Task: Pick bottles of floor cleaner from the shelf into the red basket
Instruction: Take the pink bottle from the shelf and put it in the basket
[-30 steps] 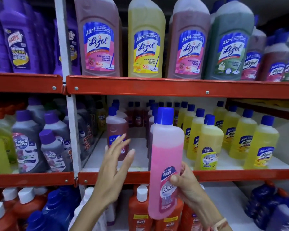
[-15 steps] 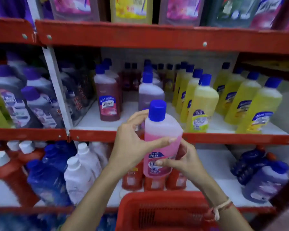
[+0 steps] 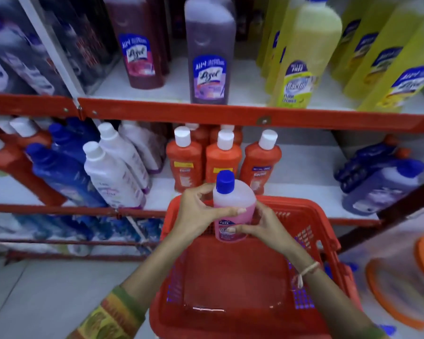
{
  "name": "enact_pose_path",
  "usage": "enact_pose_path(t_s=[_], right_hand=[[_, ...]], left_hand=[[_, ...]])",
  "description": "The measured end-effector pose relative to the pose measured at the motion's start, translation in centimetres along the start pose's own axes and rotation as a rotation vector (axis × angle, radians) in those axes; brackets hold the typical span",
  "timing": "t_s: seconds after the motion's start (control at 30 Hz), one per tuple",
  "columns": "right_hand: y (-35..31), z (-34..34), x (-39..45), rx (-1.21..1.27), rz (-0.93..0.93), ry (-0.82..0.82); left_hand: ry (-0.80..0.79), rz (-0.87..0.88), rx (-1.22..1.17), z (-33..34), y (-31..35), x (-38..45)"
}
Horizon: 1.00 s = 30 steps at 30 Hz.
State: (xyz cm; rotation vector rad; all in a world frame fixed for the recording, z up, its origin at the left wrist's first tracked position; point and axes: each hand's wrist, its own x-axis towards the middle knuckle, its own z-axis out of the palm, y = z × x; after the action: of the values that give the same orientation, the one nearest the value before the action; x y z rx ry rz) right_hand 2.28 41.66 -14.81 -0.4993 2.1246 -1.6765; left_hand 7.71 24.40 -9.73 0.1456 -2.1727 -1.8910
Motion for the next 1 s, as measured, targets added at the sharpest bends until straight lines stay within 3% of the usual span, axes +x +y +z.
enact_pose_path(t_s=[0.33, 0.6, 0.83, 1.0], right_hand=[[10.8, 3.4, -0.6, -0.194, 0.214, 0.067], [14.5, 6.8, -1.4, -0.339, 0.395, 0.072], [15.2, 7.0, -1.0, -0.402, 0.398, 0.051], [14.5, 6.6, -0.9, -0.471, 0.372, -0.007]], left_hand=[[-0.092, -0.305, 0.087, 1.8, -12.5, -2.6], [-0.088, -0.508, 0.114, 1.6, -19.4, -5.2], [-0.071, -0.526, 0.124, 1.6, -20.4, -5.4], [-0.146, -0.483, 0.205, 0.9, -20.0, -5.2]])
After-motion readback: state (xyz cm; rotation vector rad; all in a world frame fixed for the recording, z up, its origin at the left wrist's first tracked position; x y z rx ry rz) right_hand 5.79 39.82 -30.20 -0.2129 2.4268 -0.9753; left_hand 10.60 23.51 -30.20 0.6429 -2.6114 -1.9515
